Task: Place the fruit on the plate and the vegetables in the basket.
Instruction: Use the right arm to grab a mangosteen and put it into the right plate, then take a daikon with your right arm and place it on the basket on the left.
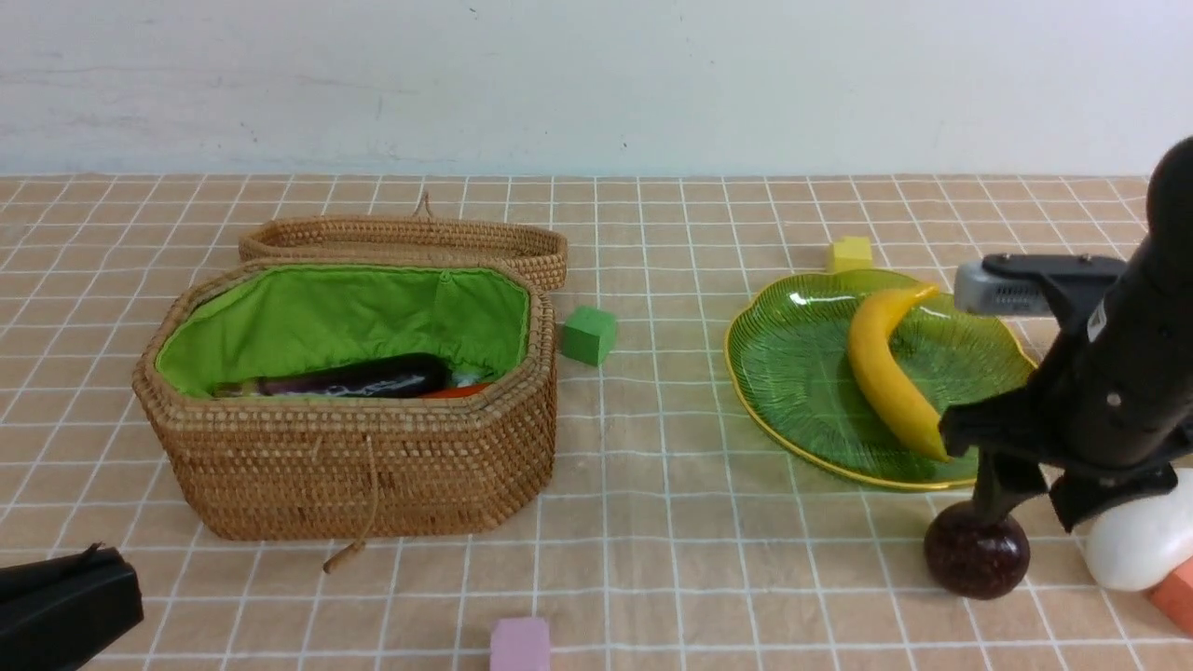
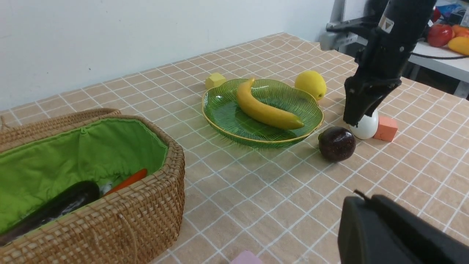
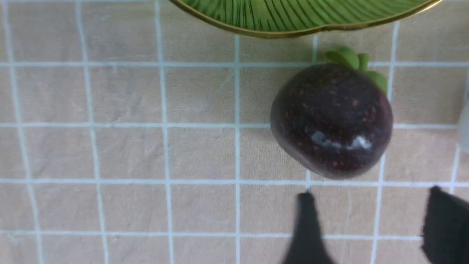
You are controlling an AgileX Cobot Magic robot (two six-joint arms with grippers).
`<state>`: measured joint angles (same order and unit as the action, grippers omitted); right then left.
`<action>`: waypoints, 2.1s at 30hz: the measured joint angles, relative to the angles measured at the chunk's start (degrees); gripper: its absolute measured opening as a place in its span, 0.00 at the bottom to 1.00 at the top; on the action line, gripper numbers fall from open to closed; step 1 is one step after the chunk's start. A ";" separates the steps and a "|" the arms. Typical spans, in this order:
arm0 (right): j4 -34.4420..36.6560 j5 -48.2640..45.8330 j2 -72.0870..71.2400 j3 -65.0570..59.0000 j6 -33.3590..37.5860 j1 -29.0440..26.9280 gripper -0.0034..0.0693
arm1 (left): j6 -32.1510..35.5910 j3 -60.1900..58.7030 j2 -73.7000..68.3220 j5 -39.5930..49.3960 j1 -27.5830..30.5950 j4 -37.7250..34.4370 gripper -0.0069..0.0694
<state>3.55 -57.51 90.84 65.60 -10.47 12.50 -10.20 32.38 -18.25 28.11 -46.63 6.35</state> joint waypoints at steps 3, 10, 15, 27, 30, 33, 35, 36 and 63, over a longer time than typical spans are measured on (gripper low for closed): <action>-0.06 3.56 2.07 -1.87 -0.02 0.00 0.95 | 0.00 0.00 0.00 0.37 0.00 0.00 0.10; -0.43 10.59 9.25 -2.34 -0.14 0.00 0.97 | 0.00 0.00 0.00 1.01 0.00 -0.17 0.10; -0.81 13.52 13.14 -2.34 0.03 0.00 0.94 | 0.00 0.00 0.00 1.01 0.00 -0.95 0.10; 2.70 -1.75 9.23 -1.05 0.48 0.00 0.83 | 0.00 0.00 0.00 0.74 0.00 -1.24 0.11; 4.05 -1.73 4.96 1.90 0.52 0.11 0.83 | 0.00 0.00 0.00 -1.25 0.00 -1.24 0.11; 4.68 6.15 3.49 5.37 1.47 0.11 0.83 | 0.00 0.00 0.00 -3.81 0.00 -1.29 0.11; 5.24 10.38 3.96 6.60 2.72 0.11 0.83 | 0.00 0.00 0.00 -4.86 0.00 -1.29 0.11; 7.08 16.16 5.83 8.43 6.09 0.11 0.83 | 0.00 0.00 0.00 -5.55 0.00 -1.34 0.11; -3.55 -4.96 0.77 16.26 3.34 -8.03 0.49 | 0.00 0.00 0.00 -4.75 0.00 -1.40 0.13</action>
<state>0.00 -62.47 91.61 81.86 -7.13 4.48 -10.20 32.38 -18.25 23.36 -46.63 4.94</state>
